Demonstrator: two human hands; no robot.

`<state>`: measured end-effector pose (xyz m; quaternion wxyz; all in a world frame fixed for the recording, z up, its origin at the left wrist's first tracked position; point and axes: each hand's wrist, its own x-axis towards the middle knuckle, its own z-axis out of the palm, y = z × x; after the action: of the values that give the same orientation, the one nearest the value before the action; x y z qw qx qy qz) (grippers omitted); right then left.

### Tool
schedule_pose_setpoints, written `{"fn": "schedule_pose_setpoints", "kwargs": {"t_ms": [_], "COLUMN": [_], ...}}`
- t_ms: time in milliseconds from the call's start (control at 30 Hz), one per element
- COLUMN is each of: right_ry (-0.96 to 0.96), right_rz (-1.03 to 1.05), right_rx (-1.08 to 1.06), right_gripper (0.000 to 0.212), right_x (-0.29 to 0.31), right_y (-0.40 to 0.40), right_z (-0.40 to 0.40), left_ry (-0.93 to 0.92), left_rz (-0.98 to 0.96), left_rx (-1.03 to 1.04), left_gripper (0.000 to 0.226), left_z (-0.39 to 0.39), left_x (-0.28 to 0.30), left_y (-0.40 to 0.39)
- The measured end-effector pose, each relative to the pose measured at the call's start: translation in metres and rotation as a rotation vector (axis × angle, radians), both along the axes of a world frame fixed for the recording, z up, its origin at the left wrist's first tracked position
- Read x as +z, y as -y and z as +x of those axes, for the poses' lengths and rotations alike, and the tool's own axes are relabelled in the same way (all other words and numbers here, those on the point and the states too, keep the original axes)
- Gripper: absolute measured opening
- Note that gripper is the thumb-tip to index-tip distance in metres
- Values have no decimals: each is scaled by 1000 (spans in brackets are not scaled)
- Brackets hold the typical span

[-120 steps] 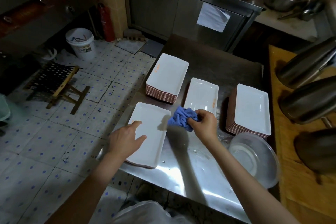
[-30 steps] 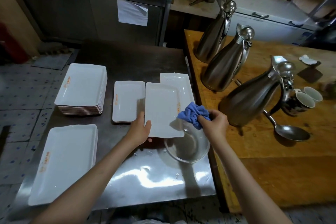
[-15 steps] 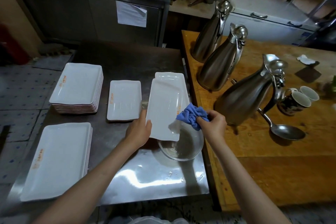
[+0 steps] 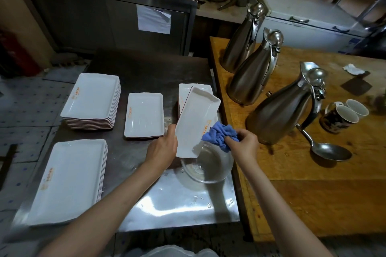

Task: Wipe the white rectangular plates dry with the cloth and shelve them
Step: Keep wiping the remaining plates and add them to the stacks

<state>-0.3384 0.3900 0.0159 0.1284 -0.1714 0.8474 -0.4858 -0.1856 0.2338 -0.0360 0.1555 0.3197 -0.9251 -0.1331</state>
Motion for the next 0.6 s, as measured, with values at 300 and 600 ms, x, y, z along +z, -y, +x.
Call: {"fn": "schedule_pose_setpoints", "kwargs": {"t_ms": [300,600], "right_ry": [-10,-18], "right_rz": [18,12], "right_rx": [-6,21], "right_gripper": [12,14], "right_x": [-1,-1], "right_y": [-3,-2], "right_z": [-1,0], "left_ry": [-73,72], "left_rz": [-192,223], "left_rx": [-43,89], "left_gripper": [46,29], "left_z": [-4,-11], "left_x": [7,6], "left_y": [-6,-13]}}
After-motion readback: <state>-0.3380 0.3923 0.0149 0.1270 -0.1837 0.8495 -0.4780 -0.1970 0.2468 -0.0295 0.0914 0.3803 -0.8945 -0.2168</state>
